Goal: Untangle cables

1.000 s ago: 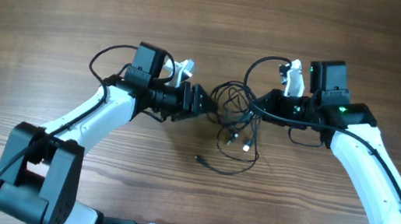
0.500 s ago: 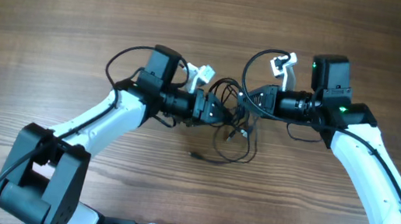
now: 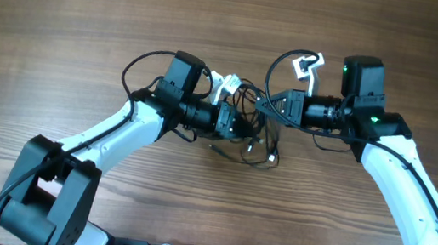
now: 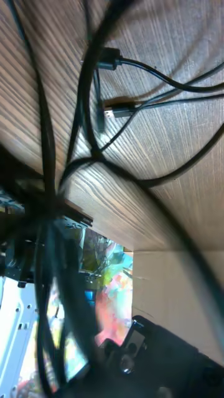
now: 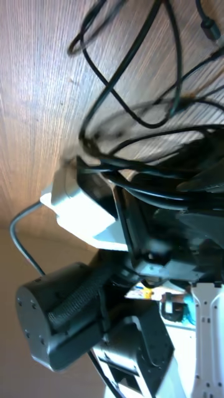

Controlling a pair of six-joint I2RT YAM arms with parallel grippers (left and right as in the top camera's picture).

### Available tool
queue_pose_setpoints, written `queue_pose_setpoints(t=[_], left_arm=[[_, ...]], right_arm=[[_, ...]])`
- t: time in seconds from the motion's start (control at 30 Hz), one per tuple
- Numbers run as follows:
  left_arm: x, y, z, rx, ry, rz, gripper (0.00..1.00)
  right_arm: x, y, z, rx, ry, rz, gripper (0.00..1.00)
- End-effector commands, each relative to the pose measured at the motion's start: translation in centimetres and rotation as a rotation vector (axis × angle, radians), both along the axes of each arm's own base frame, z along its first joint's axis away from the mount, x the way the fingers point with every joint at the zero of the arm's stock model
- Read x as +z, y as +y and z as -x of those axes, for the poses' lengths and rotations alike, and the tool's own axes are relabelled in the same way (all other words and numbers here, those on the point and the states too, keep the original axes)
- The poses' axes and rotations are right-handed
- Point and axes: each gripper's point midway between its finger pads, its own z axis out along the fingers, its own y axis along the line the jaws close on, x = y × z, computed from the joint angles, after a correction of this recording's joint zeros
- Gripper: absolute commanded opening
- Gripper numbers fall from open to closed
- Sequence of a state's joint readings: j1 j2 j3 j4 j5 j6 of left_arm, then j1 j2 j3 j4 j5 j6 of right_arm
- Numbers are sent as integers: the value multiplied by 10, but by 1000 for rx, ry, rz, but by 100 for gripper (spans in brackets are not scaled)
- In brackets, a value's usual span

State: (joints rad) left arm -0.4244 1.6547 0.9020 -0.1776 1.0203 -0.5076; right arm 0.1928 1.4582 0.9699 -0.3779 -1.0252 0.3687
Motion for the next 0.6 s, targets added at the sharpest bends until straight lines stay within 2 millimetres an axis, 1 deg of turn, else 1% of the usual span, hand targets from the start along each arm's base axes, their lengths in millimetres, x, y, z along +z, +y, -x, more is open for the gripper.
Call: queue_pose_setpoints(t=[0.0,0.07,0.13,0.17,0.23,0.33,0.4,0.43,0.5,0.53,0.57], left_arm=[[10,0,0,-5,-29,17,4],[8,4,-5,14,-33,8,4],[6,11,-14,51,-42,-11,4],[5,15,-20,71,-48,-18,8],[4,22,-27,100,-55,-25,45],[5,30,-35,129,-62,-23,56],[4,34,-40,147,-71,-29,58],[2,36,-43,159,-76,-41,61],[-1,38,-48,182,-92,-69,61],[-3,38,-49,189,-97,-81,57],[-5,38,-50,195,-104,-94,48]], right_arm=[[6,0,-2,-14,3,-10,4],[8,2,0,2,3,-27,4],[12,4,4,28,-2,-51,4],[14,5,6,38,-3,-62,4],[15,5,6,42,-2,-66,4],[15,5,6,41,-2,-66,4],[15,5,6,41,0,-66,4],[15,5,6,41,0,-66,4],[15,5,6,41,0,-66,4],[15,5,6,41,0,-66,4],[15,5,6,41,1,-66,4]])
